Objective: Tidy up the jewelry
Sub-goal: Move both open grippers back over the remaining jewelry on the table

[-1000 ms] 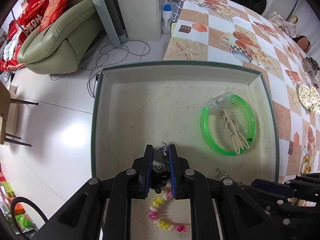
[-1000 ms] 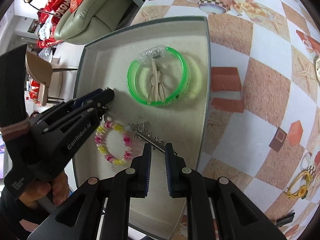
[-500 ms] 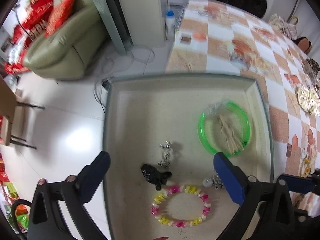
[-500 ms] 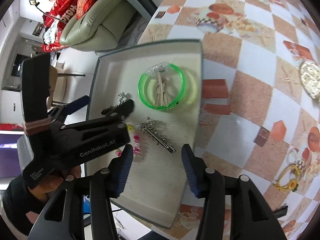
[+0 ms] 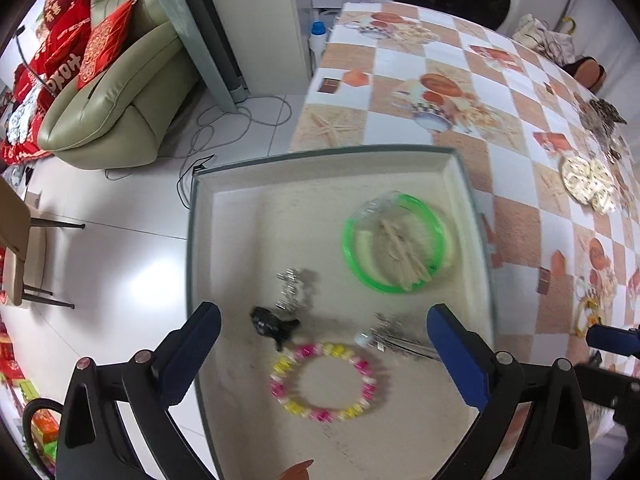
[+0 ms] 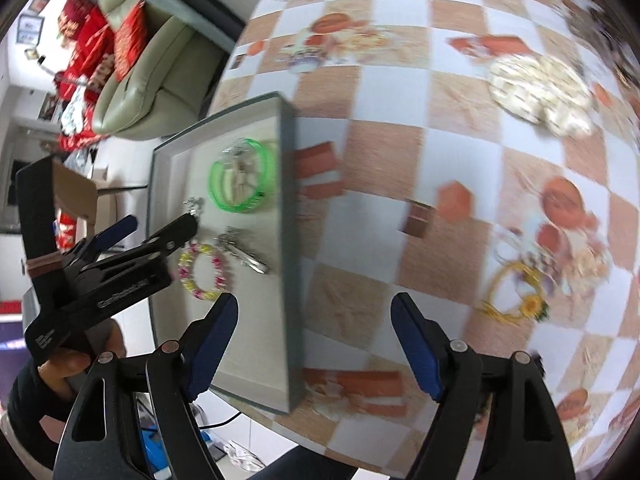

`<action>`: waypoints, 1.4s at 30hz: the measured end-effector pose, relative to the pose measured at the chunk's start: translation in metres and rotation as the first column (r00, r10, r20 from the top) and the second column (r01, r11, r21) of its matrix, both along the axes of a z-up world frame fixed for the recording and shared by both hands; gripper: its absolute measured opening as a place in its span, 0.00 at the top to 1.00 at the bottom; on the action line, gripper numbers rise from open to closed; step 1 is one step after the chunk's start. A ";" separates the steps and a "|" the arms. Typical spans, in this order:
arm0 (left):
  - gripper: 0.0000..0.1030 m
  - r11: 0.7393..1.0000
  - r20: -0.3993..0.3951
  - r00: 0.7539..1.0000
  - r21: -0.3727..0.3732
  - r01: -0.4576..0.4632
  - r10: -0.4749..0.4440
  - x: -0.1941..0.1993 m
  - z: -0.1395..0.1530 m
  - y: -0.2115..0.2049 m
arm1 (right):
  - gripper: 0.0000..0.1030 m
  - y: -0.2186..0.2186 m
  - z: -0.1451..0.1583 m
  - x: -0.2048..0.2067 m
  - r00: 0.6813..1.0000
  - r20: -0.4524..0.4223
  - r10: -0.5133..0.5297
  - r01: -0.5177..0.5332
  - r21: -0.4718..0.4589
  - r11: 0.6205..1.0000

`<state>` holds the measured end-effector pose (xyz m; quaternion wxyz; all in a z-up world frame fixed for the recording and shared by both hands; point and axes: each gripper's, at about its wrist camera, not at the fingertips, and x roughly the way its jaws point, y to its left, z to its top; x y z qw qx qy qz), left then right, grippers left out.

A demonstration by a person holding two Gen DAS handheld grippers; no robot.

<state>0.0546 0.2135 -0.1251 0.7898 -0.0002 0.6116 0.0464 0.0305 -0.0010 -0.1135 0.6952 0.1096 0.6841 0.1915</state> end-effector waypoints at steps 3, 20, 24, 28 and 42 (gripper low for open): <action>0.00 1.000 -0.006 1.000 -0.009 0.020 -0.020 -0.005 0.005 -0.015 | 0.15 -0.022 -0.001 -0.006 0.999 -0.008 -0.040 0.039 -0.020 0.999; 0.00 0.989 -0.043 0.988 -0.024 0.147 -0.148 -0.019 0.015 -0.097 | 0.14 -0.147 -0.008 -0.048 0.958 -0.044 -0.285 0.281 -0.080 0.956; 0.00 0.982 -0.047 0.981 -0.026 0.185 -0.186 -0.018 0.017 -0.114 | 0.14 -0.169 -0.011 -0.062 0.940 -0.054 -0.335 0.329 -0.101 0.939; 0.00 0.974 -0.050 0.973 -0.026 0.225 -0.226 -0.015 0.018 -0.132 | 0.13 -0.189 -0.017 -0.075 0.922 -0.073 -0.380 0.370 -0.123 0.921; 0.00 0.926 -0.077 0.923 -0.016 0.377 -0.377 -0.005 0.000 -0.204 | 0.13 -0.221 -0.039 -0.097 0.891 -0.127 -0.436 0.408 -0.201 0.891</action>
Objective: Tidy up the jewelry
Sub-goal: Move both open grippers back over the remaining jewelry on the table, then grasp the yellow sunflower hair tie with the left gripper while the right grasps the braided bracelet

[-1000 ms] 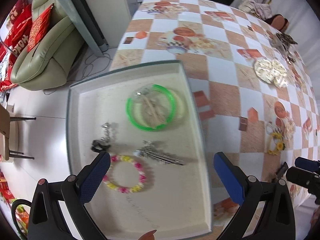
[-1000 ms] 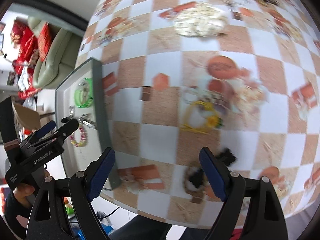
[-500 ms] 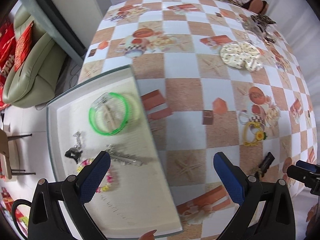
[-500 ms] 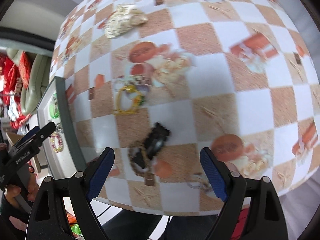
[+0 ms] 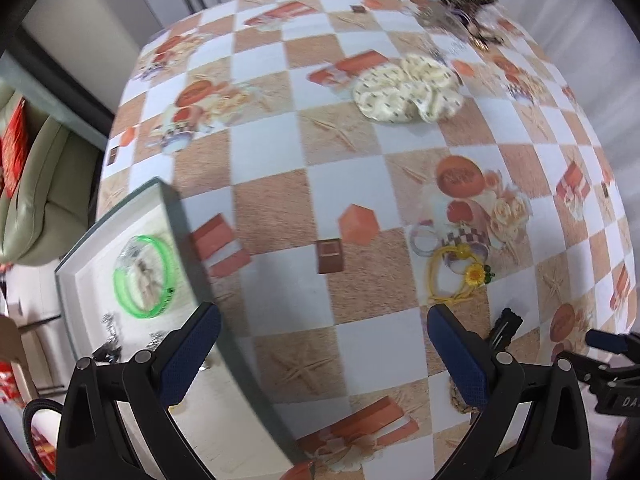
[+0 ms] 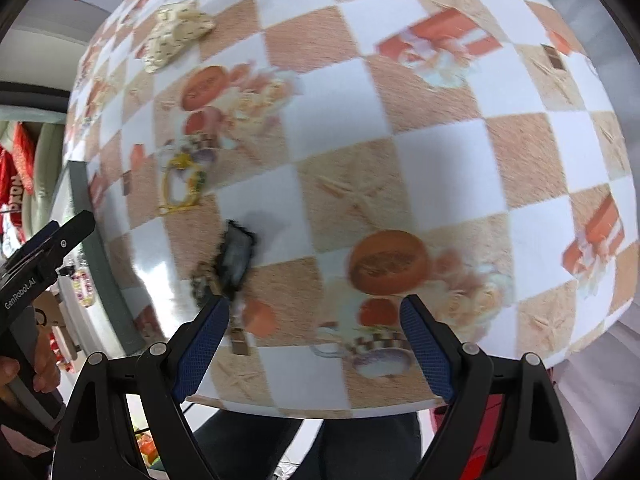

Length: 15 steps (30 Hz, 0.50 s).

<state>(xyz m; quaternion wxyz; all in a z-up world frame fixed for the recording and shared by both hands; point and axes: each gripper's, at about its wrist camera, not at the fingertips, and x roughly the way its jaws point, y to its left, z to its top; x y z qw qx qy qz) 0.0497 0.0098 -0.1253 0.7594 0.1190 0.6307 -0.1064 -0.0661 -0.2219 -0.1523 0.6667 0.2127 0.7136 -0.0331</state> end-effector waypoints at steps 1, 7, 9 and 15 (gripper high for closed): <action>0.00 1.000 -0.004 1.000 0.002 0.011 -0.011 -0.001 -0.003 -0.003 | 0.13 -0.005 -0.001 -0.002 1.000 -0.004 -0.007 0.007 -0.012 1.000; 0.00 0.998 -0.030 0.998 -0.009 0.062 -0.062 -0.001 -0.020 -0.019 | 0.13 -0.019 -0.007 -0.012 0.999 -0.022 -0.028 0.028 0.002 1.000; 0.00 0.997 -0.040 0.996 -0.022 0.079 -0.080 0.001 -0.025 -0.024 | 0.13 -0.013 -0.008 -0.012 1.000 -0.015 -0.012 0.012 0.017 1.000; 0.00 0.988 -0.030 0.988 -0.032 0.153 -0.154 0.005 -0.032 -0.044 | 0.13 0.017 -0.009 -0.005 0.999 0.007 0.041 -0.041 0.068 0.997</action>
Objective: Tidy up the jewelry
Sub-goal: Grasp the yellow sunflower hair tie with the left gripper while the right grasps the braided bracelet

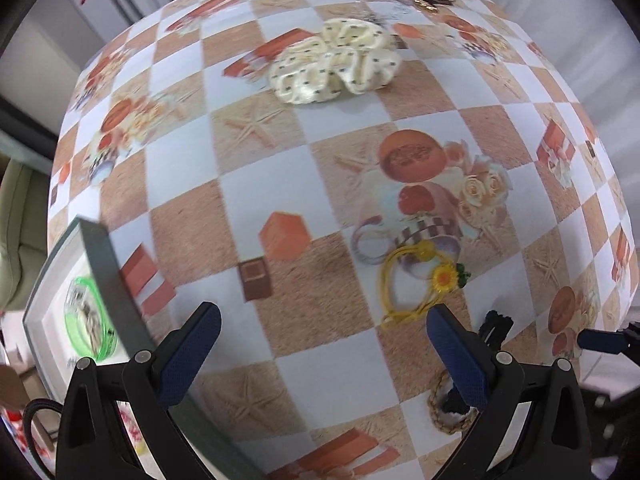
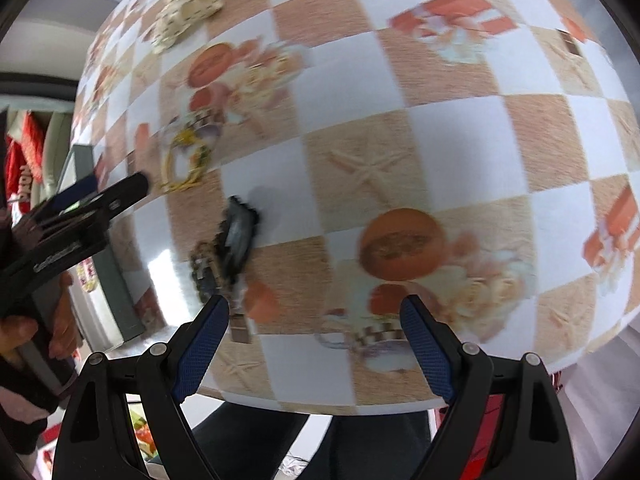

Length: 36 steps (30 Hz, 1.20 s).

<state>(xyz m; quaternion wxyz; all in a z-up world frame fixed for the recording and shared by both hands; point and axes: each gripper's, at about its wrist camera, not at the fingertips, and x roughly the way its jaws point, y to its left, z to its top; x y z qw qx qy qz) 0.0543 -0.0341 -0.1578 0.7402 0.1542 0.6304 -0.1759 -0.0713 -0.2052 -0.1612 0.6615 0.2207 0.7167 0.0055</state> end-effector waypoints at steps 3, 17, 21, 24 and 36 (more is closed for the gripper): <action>0.05 1.000 0.004 1.000 -0.003 0.027 -0.027 0.002 -0.004 -0.009 | 0.13 0.015 -0.001 0.002 0.999 0.014 0.036 -0.037 0.018 0.999; 0.29 0.993 -0.005 0.993 -0.011 0.117 -0.117 -0.002 -0.027 -0.023 | 0.49 0.069 -0.014 -0.002 0.992 0.061 0.111 -0.110 -0.032 0.993; 0.36 0.991 0.002 0.991 -0.017 0.134 -0.134 -0.009 -0.027 -0.031 | 0.61 0.078 -0.013 0.001 0.989 0.066 0.130 -0.126 -0.065 0.990; 0.47 0.988 0.008 0.988 -0.023 0.156 -0.156 -0.019 -0.026 -0.039 | 0.83 0.083 -0.013 0.002 0.988 0.061 0.143 -0.137 -0.081 0.987; 0.93 0.991 -0.013 0.995 -0.098 0.094 -0.095 -0.014 -0.004 -0.015 | 0.95 0.047 0.003 0.002 0.994 0.096 0.045 -0.050 0.048 0.998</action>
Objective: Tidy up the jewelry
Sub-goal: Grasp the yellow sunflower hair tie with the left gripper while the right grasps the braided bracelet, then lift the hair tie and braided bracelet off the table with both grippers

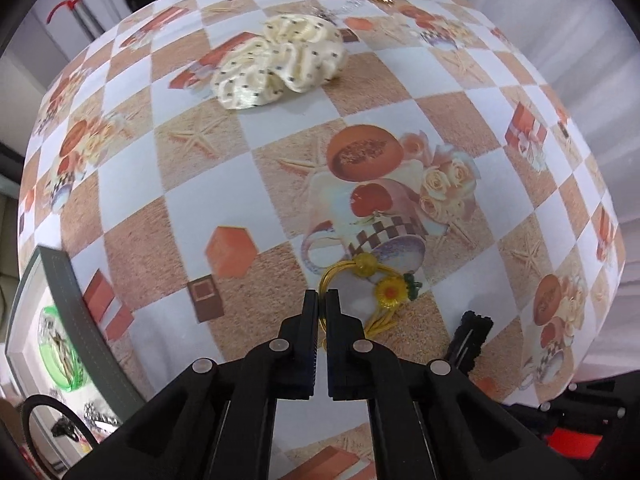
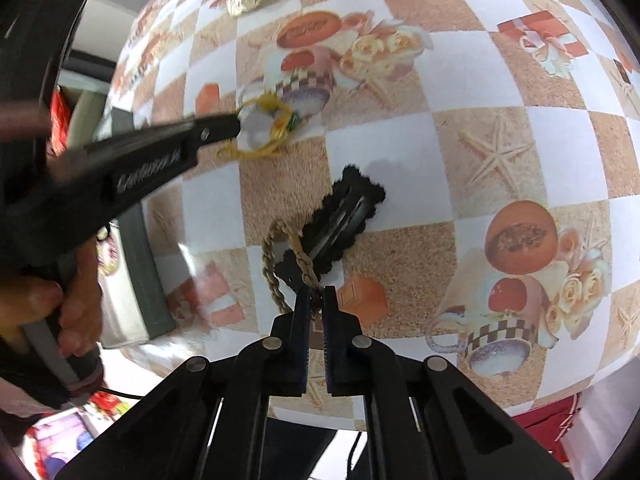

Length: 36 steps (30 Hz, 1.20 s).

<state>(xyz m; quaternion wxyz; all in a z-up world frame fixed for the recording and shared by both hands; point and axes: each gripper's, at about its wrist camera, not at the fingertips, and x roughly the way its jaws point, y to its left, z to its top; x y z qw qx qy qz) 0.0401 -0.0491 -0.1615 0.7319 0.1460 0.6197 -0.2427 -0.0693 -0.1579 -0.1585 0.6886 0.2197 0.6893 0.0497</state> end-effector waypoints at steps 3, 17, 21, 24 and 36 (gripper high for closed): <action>0.93 0.999 0.001 0.999 -0.024 -0.039 0.039 0.006 0.005 0.017 | 0.95 -0.010 0.011 -0.001 1.000 0.016 -0.014 0.013 0.029 0.999; 0.93 0.988 0.015 0.991 -0.083 -0.132 0.134 -0.004 0.035 0.050 | 0.95 0.004 0.007 0.011 0.996 -0.019 0.088 -0.089 -0.077 0.993; 0.93 0.987 0.010 0.990 -0.081 -0.137 0.138 -0.007 0.035 0.053 | 0.68 0.011 -0.009 0.007 0.992 -0.056 0.114 -0.120 -0.107 0.987; 0.93 0.987 0.005 0.990 -0.084 -0.138 0.139 -0.007 0.034 0.055 | 0.61 0.015 -0.010 0.006 0.990 -0.046 0.130 -0.135 -0.134 0.982; 0.93 0.986 0.010 0.990 -0.094 -0.141 0.142 -0.012 0.042 0.058 | 0.95 0.013 0.005 0.007 0.994 -0.002 0.105 -0.105 -0.123 0.987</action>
